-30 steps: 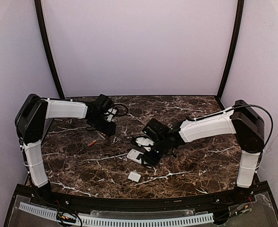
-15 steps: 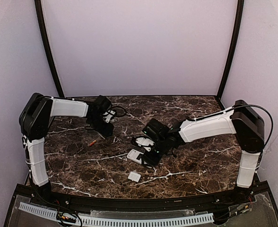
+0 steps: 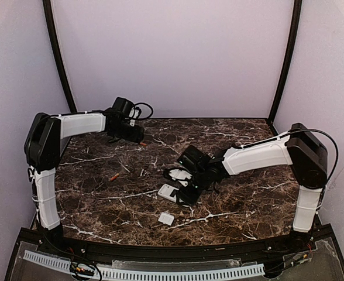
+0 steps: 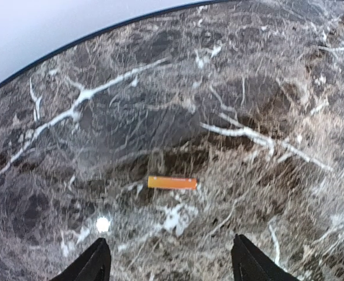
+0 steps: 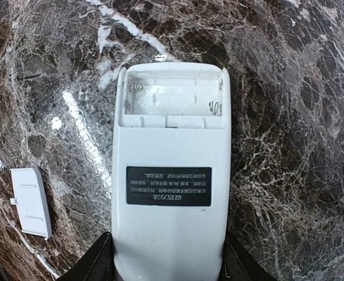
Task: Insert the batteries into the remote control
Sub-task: Pick up the battery from the center of the board.
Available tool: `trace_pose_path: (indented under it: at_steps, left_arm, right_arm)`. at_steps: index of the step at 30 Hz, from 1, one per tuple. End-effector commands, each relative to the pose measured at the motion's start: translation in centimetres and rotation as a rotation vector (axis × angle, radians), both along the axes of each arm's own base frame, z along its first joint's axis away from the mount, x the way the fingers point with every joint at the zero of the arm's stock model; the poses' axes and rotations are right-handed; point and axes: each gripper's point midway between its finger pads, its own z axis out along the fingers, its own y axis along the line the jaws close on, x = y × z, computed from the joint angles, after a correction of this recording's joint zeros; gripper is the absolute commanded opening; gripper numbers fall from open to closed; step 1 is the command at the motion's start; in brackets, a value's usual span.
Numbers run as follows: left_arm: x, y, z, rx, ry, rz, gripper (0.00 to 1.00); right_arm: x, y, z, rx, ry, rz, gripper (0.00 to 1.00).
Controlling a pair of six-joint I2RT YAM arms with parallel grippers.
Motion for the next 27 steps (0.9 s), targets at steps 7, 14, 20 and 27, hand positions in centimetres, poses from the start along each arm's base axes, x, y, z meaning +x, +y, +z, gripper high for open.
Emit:
trace_pose_path:
  at_steps: [7,14,20,27]
  left_arm:
    - [7.6,-2.1,-0.8,0.013,-0.137,0.05,0.67]
    - [12.6,-3.1,-3.3,0.058,-0.178,0.076,0.66]
    - [14.4,-2.1,-6.2,0.068,-0.109,0.11,0.57]
    - [10.3,-0.1,-8.6,0.064,0.038,0.143,0.45]
  right_arm:
    - [1.1,-0.4,1.7,0.027,-0.006,-0.013,0.0]
    - [0.8,-0.6,1.7,0.033,0.003,-0.028,0.0]
    - [1.5,-1.3,2.2,0.018,-0.028,-0.039,0.0]
    - [1.7,-1.2,2.7,0.033,-0.037,-0.048,0.0]
